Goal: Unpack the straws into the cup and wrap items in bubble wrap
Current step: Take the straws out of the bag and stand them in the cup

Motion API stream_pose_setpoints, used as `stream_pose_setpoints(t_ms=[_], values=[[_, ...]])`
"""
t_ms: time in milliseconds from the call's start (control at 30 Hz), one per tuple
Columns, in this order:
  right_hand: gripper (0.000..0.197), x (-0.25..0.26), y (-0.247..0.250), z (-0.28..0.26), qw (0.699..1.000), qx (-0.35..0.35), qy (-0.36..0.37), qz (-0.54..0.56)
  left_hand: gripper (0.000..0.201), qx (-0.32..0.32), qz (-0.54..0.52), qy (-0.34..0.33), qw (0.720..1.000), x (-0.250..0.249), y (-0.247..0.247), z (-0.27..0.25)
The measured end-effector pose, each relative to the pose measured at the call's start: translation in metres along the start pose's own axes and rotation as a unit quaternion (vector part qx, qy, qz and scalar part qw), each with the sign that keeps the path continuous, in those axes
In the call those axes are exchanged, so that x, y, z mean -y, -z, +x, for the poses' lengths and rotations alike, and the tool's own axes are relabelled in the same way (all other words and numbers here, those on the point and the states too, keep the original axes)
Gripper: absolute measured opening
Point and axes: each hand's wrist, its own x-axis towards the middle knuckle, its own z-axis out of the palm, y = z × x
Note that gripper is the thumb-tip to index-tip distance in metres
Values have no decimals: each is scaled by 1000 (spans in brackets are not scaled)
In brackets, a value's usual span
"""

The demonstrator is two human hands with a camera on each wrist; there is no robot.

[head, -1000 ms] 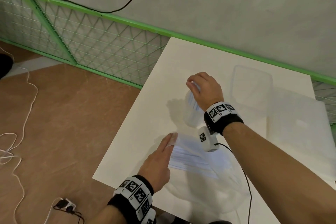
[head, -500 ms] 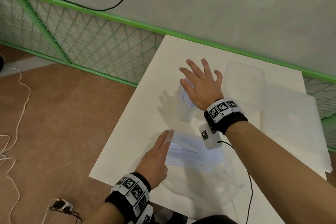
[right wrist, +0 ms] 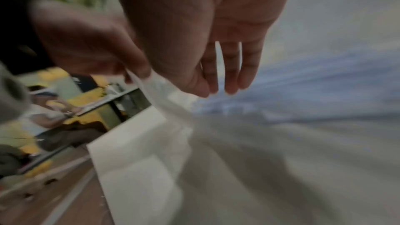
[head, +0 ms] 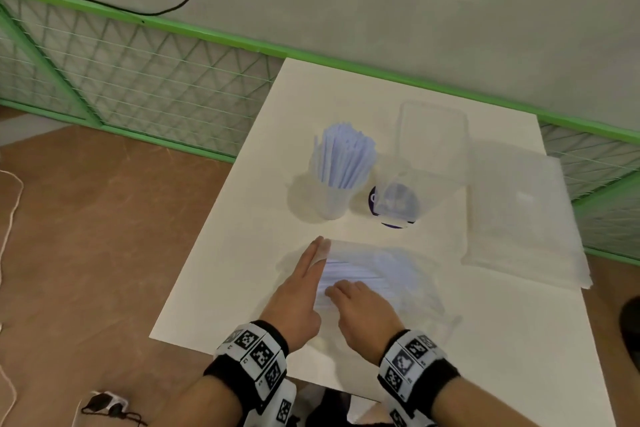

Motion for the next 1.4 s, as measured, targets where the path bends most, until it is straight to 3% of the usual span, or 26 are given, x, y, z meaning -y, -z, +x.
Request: stream_pose_setpoints(t_ms=[133,333,667,1067,1400], values=[[56,-7,-26,9,997,-11,-73,-33,111,4,0,-14,1000,-3,-8,2],[42,-6,-28,14,994,-30,-83,-58,111,-11,-8,-18,1000,2,-10,-2],[41,-5,-22,20,991,-10,-120,-53,92,-5,-21,-33,999,18,-1,-19],[43,-6,-22,31,993,-49,-106,9,94,-91,-63,-2,994,10,0,-15],[37,-7,-24,39,994,-34,-102,-30,93,-90,-77,17,993,3,-3,-19]])
